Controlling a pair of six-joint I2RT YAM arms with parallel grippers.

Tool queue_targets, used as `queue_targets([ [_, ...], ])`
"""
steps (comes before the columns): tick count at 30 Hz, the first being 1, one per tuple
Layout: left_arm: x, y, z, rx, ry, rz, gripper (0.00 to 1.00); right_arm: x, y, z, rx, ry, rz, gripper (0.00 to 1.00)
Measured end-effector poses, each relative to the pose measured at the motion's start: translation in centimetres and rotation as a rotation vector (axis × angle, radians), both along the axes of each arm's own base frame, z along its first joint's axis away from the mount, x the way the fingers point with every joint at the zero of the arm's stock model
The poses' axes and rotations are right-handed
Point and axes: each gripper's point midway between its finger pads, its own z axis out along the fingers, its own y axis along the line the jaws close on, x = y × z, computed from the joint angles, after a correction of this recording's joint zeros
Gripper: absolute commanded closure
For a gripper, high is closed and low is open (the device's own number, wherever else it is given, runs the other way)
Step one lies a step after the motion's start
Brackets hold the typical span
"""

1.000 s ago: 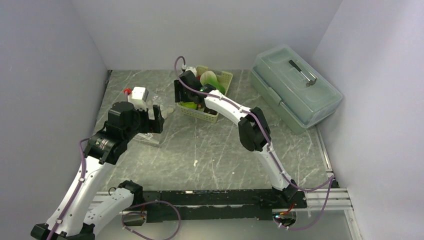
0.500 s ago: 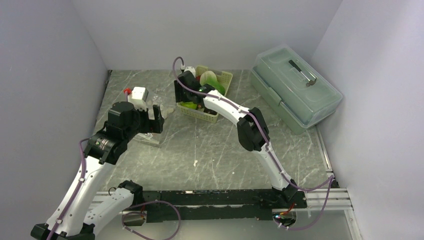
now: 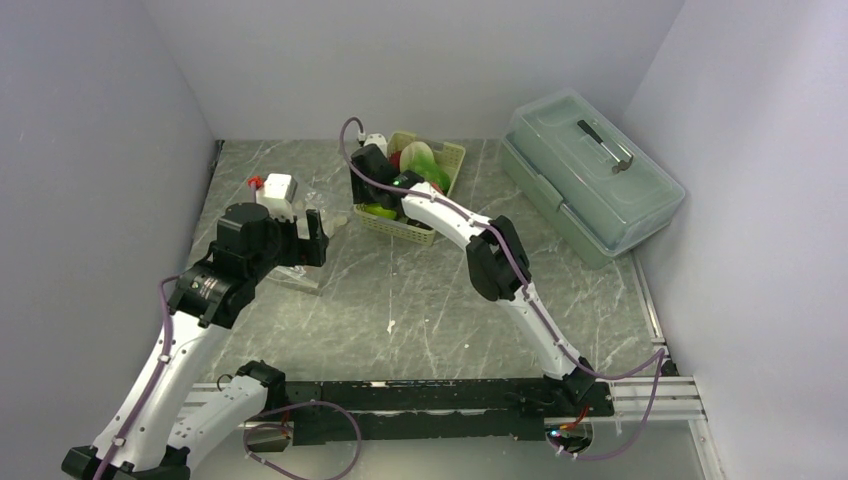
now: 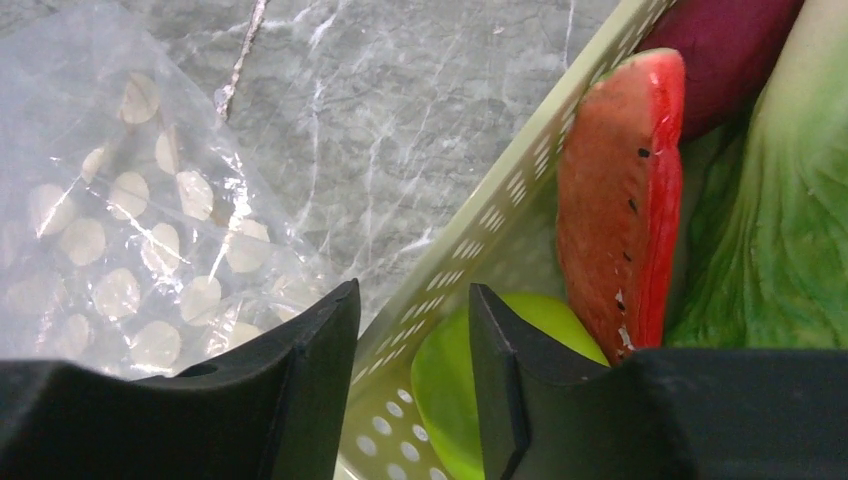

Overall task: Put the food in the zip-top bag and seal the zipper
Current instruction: Move the bin to the center of the board.

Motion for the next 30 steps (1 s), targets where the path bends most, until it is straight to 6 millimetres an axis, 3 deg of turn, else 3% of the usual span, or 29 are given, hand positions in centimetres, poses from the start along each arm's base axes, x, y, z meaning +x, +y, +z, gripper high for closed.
queue_targets([
  [12, 0.2, -0.1, -0.3, 0.004, 0.011, 0.0, 0.01, 0.1, 0.5, 0.1, 0.004, -0.023, 0.003, 0.82],
  [19, 0.2, -0.1, -0.3, 0.004, 0.011, 0.0, 0.01, 0.2, -0.3, 0.2, -0.003, -0.044, -0.023, 0.99],
  [30, 0.2, -0.1, -0.3, 0.004, 0.011, 0.0, 0.01, -1.5, -2.6, 0.1, -0.04, -0.039, -0.03, 1.0],
])
